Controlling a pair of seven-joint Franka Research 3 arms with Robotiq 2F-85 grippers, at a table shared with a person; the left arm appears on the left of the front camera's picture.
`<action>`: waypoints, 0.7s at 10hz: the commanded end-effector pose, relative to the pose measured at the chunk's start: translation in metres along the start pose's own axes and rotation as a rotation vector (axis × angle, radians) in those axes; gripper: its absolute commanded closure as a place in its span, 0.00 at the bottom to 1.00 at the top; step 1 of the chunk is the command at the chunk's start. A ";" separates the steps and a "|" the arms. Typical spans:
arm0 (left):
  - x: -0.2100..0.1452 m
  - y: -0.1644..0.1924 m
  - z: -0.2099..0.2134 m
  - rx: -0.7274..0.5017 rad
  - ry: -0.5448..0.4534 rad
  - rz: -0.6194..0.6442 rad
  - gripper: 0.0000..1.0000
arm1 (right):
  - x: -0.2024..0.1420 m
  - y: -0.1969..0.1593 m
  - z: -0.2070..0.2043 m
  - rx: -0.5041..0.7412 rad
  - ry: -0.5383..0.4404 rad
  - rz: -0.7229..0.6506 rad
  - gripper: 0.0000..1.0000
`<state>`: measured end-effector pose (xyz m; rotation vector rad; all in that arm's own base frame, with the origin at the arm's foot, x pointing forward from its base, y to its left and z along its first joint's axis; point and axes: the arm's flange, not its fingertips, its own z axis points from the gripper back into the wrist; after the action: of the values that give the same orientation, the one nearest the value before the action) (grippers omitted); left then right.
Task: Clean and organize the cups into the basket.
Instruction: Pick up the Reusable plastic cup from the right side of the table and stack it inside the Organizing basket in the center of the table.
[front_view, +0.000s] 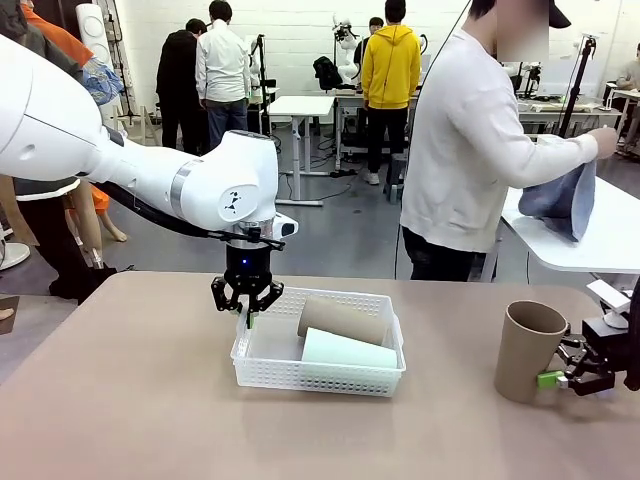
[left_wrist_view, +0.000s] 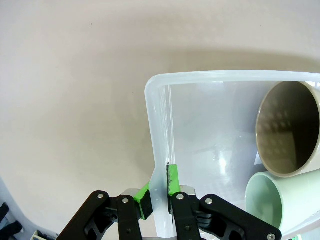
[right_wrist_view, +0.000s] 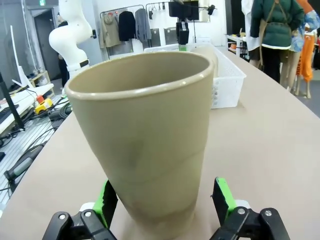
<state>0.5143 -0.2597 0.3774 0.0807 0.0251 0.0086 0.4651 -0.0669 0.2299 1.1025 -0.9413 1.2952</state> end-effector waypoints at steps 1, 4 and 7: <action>-0.001 0.000 0.001 0.001 -0.002 0.003 1.00 | 0.007 0.001 -0.011 0.038 0.021 0.015 0.00; -0.001 0.000 0.001 0.001 -0.002 0.003 1.00 | 0.014 -0.002 -0.027 0.069 0.002 0.029 0.00; -0.001 0.000 0.001 0.001 -0.002 0.003 1.00 | 0.014 -0.003 -0.027 0.083 -0.026 0.043 0.59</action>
<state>0.5143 -0.2597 0.3774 0.0807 0.0251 0.0086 0.4675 -0.0347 0.2342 1.1665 -0.9293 1.3490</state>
